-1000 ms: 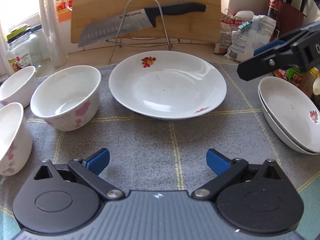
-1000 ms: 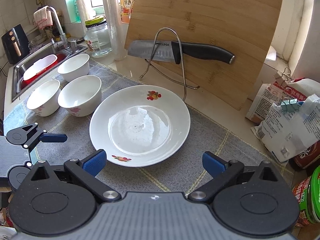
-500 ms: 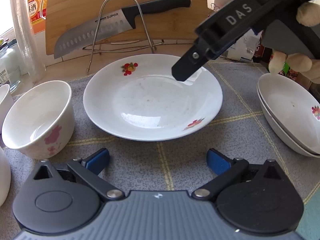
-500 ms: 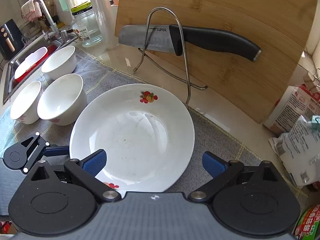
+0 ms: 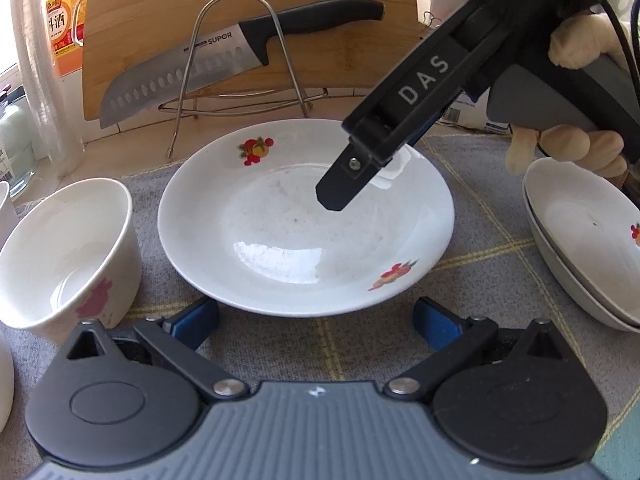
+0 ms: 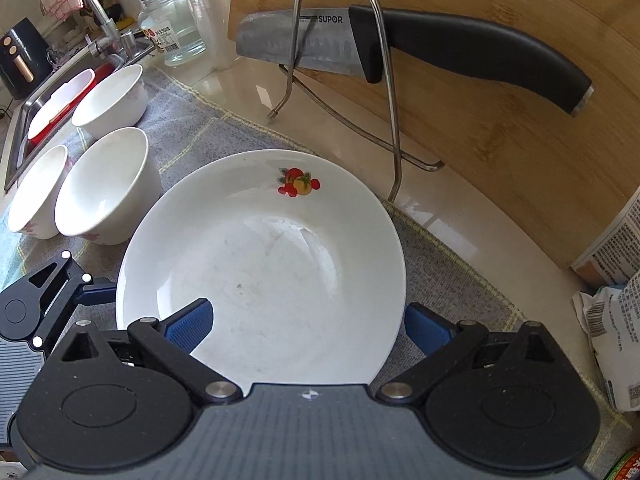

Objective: Organize plates and bowls
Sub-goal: 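Grasp the rim of the red-flower white plate with the right gripper, then lift the red-flower plate off the mat with the right gripper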

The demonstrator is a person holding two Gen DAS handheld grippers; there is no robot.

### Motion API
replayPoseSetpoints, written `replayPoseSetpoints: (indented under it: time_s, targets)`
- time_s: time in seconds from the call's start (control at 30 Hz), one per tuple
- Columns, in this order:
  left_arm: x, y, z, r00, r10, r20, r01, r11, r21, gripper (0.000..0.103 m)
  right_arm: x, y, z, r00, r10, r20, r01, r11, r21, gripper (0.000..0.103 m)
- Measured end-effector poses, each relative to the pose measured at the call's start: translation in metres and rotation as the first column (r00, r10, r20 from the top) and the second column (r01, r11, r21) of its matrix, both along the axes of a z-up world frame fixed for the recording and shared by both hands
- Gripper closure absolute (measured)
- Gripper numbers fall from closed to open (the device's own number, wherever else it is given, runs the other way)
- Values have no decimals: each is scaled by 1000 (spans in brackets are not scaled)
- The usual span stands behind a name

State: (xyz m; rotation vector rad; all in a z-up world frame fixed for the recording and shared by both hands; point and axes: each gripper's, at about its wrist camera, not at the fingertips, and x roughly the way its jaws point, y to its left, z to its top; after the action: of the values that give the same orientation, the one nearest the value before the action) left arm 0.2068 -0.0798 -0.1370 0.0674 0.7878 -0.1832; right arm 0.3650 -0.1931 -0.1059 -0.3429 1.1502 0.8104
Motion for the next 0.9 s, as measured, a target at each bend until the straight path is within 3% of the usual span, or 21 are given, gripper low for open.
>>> replayPoseSetpoints:
  time_s: [0.4, 0.9]
  targets:
    - [8, -1, -1, 1000, 5, 4, -5, 1000, -3, 0, 11, -1, -11, 999, -4, -51, 4, 1000, 3, 0]
    - [11, 0, -2, 1000, 24, 8, -24, 1000, -6, 0, 17, 0, -11, 999, 2, -50, -1, 1000, 24, 0]
